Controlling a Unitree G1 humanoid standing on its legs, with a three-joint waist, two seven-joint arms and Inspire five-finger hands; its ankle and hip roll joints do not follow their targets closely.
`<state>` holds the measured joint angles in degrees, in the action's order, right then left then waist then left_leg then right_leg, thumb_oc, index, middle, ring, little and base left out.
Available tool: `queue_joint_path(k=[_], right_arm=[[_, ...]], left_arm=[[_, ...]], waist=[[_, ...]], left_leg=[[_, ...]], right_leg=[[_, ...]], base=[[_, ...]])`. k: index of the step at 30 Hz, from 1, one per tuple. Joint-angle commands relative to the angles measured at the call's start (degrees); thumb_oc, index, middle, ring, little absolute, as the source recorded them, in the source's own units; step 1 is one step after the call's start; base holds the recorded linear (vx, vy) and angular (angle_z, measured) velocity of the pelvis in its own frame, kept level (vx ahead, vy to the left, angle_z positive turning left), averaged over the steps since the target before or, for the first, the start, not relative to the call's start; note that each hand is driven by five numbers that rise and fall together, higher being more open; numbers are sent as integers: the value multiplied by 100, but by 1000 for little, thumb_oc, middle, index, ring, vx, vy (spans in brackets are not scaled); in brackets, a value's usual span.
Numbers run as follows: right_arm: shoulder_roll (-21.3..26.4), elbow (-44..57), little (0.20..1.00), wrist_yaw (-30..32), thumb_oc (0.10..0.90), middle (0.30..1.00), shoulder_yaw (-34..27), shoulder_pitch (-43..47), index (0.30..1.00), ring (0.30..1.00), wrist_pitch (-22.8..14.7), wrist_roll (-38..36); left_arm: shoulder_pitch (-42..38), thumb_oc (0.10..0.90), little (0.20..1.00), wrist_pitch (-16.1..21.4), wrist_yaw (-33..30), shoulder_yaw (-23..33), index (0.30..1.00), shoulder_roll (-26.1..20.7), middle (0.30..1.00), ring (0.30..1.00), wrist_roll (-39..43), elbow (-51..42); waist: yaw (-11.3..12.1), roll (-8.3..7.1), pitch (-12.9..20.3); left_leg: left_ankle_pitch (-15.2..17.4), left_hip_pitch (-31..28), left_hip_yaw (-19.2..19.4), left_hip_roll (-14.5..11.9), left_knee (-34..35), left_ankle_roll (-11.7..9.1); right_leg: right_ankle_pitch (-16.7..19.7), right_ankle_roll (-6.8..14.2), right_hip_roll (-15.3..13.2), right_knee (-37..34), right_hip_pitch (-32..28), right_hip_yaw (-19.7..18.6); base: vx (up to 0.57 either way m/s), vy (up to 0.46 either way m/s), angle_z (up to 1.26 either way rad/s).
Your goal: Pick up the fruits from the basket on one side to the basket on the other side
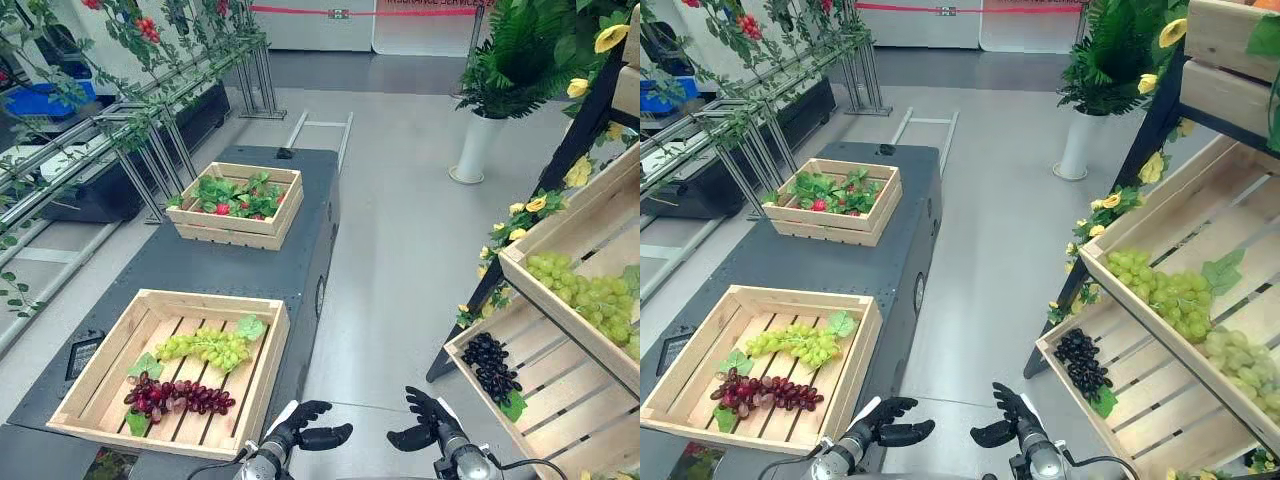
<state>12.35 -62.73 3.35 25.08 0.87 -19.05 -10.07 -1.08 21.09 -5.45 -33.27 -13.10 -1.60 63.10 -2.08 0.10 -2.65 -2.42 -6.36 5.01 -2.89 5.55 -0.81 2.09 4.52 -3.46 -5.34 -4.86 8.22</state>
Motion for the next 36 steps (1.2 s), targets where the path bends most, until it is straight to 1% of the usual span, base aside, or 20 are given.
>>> queue_joint_path(k=[1, 4, 6, 9, 11, 12, 13, 16, 18, 20, 22, 23, 24, 25, 27, 28, 29, 31, 34, 36], right_arm=[[-60, -158, 900, -53, 800, 900, -76, 729, 900, 900, -214, -258], [-84, -186, 900, -46, 800, 900, -92, 707, 900, 900, -207, -219], [-93, -201, 900, -41, 800, 900, -94, 697, 900, 900, -207, -235], [-120, -208, 900, -35, 800, 900, -87, 687, 900, 900, -200, -245], [-135, -205, 900, -10, 800, 900, -88, 700, 900, 900, -189, -259], [-140, -211, 900, -6, 800, 900, -87, 702, 900, 900, -190, -262], [-154, -224, 900, 11, 800, 900, -85, 714, 900, 900, -190, -251], [-166, -233, 900, 65, 800, 900, -44, 747, 900, 900, -160, -300], [-167, -227, 900, 86, 800, 900, -35, 750, 900, 900, -152, -340], [-177, -218, 900, 129, 800, 900, -38, 761, 900, 900, -152, -416], [-183, -187, 900, 153, 800, 900, -35, 764, 900, 900, -117, -439], [-186, -171, 900, 158, 800, 900, -33, 765, 900, 900, -87, -443], [-187, -165, 900, 157, 800, 900, -33, 764, 900, 900, -76, -444], [-195, -161, 900, 168, 800, 900, -29, 751, 900, 900, -62, -445], [-183, -54, 900, 200, 800, 900, -25, 694, 900, 900, -23, -480], [-172, 28, 900, 207, 800, 900, -24, 659, 900, 900, 20, -487], [-147, 136, 900, 222, 800, 900, -27, 616, 900, 900, 72, -490], [-72, 346, 900, 224, 800, 900, -37, 530, 900, 900, 160, -494], [13, 429, 900, 188, 800, 900, -105, 453, 900, 900, 125, -454], [75, 497, 900, 183, 800, 900, -145, 415, 900, 900, 118, -402]], left_arm=[[-888, 800, 900, 247, -12, -69, 900, 156, 900, 900, -54, 139], [-857, 800, 900, 290, 149, -19, 900, 168, 900, 900, 218, 154], [-848, 800, 900, 304, 264, 1, 900, 191, 900, 900, 123, 167], [-821, 800, 900, 261, 262, -30, 900, 208, 900, 900, 18, 201], [-832, 800, 900, 129, 197, -67, 900, 221, 900, 900, -93, 230], [-838, 800, 900, 86, 61, -69, 900, 220, 900, 900, -246, 251], [-856, 800, 900, 140, -173, -91, 900, 221, 900, 900, -471, 279], [-925, 800, 900, 217, -600, -169, 900, 180, 900, 900, -770, 263], [-957, 800, 900, 237, -622, -188, 900, 162, 900, 900, -805, 228], [-994, 800, 900, 217, -419, -176, 900, 159, 900, 900, -481, 200], [-997, 800, 900, 281, -388, -149, 900, 162, 900, 900, -459, 203], [-994, 800, 900, 439, -500, -130, 900, 160, 900, 900, -405, 205], [-992, 800, 900, 497, -554, -123, 900, 160, 900, 900, -395, 207], [-995, 800, 900, 772, -846, -42, 900, 136, 900, 900, -318, 124], [-1033, 800, 900, 1200, -1386, 255, 900, 20, 900, 900, -155, -266], [-1032, 800, 900, 1353, -1591, 389, 900, -46, 900, 900, -193, -482], [-1021, 800, 900, 1384, -1643, 520, 900, -147, 900, 900, -190, -804], [-967, 800, 900, 1566, -1798, 786, 900, -359, 900, 900, -255, -1422], [-885, 800, 900, 1776, -2077, 1042, 900, -553, 900, 900, -516, -1896], [-883, 800, 900, 1805, -2328, 1256, 900, -714, 900, 900, -827, -2150]], waist=[[44, -36, -151], [56, -42, -136], [73, -50, -131], [78, -66, -129], [83, -70, -143], [85, -70, -143], [85, -70, -147], [102, -67, -175], [115, -64, -190], [133, -58, -230], [141, -57, -260], [147, -55, -278], [147, -55, -282], [164, -52, -301], [218, -47, -333], [242, -48, -346], [271, -49, -357], [342, -43, -404], [398, -23, -480], [407, 10, -530]], left_leg=[[641, -172, -70, 282, -55, 160], [647, -185, -73, 282, -55, 159], [643, -190, -91, 287, -55, 158], [635, -183, -79, 288, -55, 153], [629, -178, -83, 294, -55, 157], [626, -173, -84, 297, -55, 158], [620, -164, -88, 300, -55, 156], [605, -151, -100, 311, -55, 153], [598, -142, -112, 317, -55, 155], [580, -131, -133, 327, -55, 157], [572, -123, -141, 331, -55, 157], [565, -117, -140, 330, -55, 155], [564, -117, -140, 330, -55, 154], [553, -119, -152, 337, -55, 146], [540, -116, -206, 353, -55, 135], [533, -110, -229, 359, -55, 132], [519, -88, -246, 360, -55, 129], [475, -18, -281, 359, -55, 123], [422, 56, -346, 368, -55, 118], [382, 113, -391, 380, -55, 111]], right_leg=[[-276, -69, -7, 34, -349, 91], [-287, -68, -8, 34, -369, 108], [-291, -69, -9, 34, -383, 129], [-283, -67, -11, 34, -378, 138], [-279, -67, -16, 34, -375, 152], [-277, -67, -17, 34, -372, 155], [-276, -64, -21, 34, -367, 158], [-275, -64, -33, 34, -363, 179], [-274, -61, -41, 34, -362, 198], [-261, -59, -58, 34, -360, 217], [-251, -56, -71, 34, -356, 234], [-245, -54, -78, 34, -354, 247], [-244, -54, -80, 34, -355, 250], [-241, -56, -89, 34, -368, 271], [-248, -62, -108, 34, -390, 326], [-251, -66, -114, 34, -396, 351], [-249, -70, -122, 34, -389, 375], [-225, -83, -135, 34, -343, 424], [-202, -103, -138, 34, -298, 484], [-206, -127, -136, 34, -265, 511]], base=[[70, 30, 40], [0, 0, 0], [0, 0, 0], [0, 0, 0], [0, 0, 0], [0, 0, 0], [0, 0, 0], [0, 0, 0], [0, 0, 0], [-9, -8, 2], [-7, -4, 2], [-10, -5, 3], [2, -3, 5], [20, -5, 8], [47, -5, 14], [48, -1, 12], [28, 0, 10], [-2, 0, 18], [-11, 11, 17], [-4, 39, 8]])
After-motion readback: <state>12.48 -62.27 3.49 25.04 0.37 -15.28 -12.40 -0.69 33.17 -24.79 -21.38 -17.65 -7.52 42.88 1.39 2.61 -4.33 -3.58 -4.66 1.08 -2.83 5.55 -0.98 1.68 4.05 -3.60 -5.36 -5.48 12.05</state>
